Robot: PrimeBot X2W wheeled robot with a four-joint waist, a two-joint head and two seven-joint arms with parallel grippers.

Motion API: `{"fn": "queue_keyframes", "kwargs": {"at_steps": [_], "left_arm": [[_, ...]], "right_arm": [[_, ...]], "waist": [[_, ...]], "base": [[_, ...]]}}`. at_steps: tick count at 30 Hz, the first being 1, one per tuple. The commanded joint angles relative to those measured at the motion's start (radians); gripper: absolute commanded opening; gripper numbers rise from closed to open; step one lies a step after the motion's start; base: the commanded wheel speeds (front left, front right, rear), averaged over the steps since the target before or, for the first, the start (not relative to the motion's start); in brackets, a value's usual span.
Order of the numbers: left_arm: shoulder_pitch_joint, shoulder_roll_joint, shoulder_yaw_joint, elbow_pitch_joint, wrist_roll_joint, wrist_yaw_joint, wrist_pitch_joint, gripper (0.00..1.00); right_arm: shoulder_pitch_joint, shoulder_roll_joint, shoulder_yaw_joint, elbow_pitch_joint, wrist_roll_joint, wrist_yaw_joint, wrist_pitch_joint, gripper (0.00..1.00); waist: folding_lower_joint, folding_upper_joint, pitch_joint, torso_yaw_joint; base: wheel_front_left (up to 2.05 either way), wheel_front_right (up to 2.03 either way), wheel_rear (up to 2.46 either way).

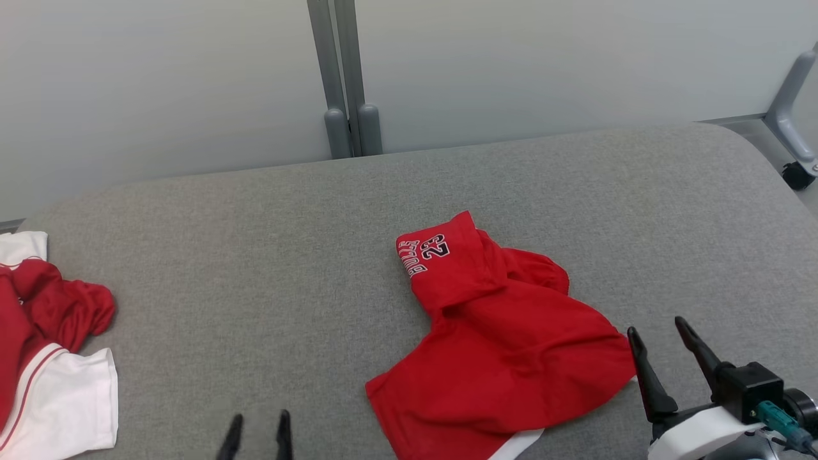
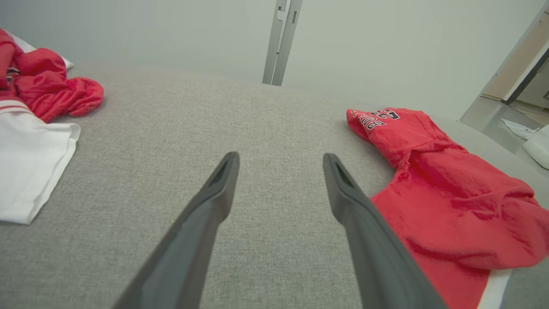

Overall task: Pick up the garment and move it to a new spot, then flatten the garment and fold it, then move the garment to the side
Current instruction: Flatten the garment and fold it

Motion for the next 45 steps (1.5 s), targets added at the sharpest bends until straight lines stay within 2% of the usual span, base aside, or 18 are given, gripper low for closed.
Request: {"fn": "queue_keyframes", "kwargs": {"at_steps": [1, 4, 9, 11, 14, 20, 30, 36, 45], "left_arm": [[0.018, 0.000, -0.041, 0.029, -0.016, -0.010, 0.000, 1.00], [-0.022, 0.002, -0.125, 0.073, -0.004, -0.020, 0.045, 1.00], [-0.055, 0.002, -0.253, 0.063, -0.090, -0.032, 0.280, 1.00], [-0.059, 0.002, -0.291, 0.046, -0.161, -0.034, 0.367, 1.00], [-0.080, 0.009, -0.346, 0.044, -0.185, -0.033, 0.480, 1.00], [-0.103, 0.012, -0.382, 0.064, -0.205, -0.029, 0.575, 1.00], [-0.163, 0.003, -0.416, 0.102, -0.263, -0.023, 0.644, 1.00], [-0.210, 0.001, -0.454, 0.172, -0.267, -0.022, 0.660, 1.00], [-0.273, 0.000, -0.512, 0.264, -0.316, -0.025, 0.628, 1.00]], "right_arm": [[-0.013, -0.027, 0.025, 0.029, 0.024, -0.001, -0.003, 1.00], [-0.047, -0.107, 0.114, 0.127, 0.073, -0.002, 0.002, 1.00], [-0.133, -0.256, 0.264, 0.218, 0.166, -0.001, 0.156, 1.00], [-0.165, -0.292, 0.304, 0.229, 0.194, -0.001, 0.220, 1.00], [-0.206, -0.329, 0.377, 0.233, 0.240, -0.001, 0.303, 1.00], [-0.259, -0.351, 0.472, 0.239, 0.308, -0.002, 0.339, 1.00], [-0.323, -0.356, 0.523, 0.288, 0.345, -0.001, 0.299, 1.00], [-0.356, -0.353, 0.559, 0.310, 0.360, -0.001, 0.297, 1.00], [-0.392, -0.362, 0.597, 0.328, 0.394, -0.001, 0.276, 1.00]], "waist": [[0.0000, 0.0000, -0.003, -0.003], [0.0000, 0.0000, -0.005, -0.002], [0.0000, 0.0000, 0.002, 0.001], [0.0000, 0.0000, 0.012, -0.001], [0.0000, 0.0000, 0.032, -0.006], [0.0000, 0.0000, 0.054, -0.010], [0.0000, 0.0000, 0.106, -0.007], [0.0000, 0.0000, 0.141, -0.006], [0.0000, 0.0000, 0.166, -0.012]], "base": [[0.00, 0.00, 0.00], [0.00, 0.00, 0.00], [0.00, 0.00, 0.00], [0.00, 0.00, 0.00], [0.00, 0.00, 0.00], [0.00, 0.00, 0.00], [0.00, 0.00, 0.00], [0.00, 0.00, 0.00], [0.00, 0.00, 0.00]]}}
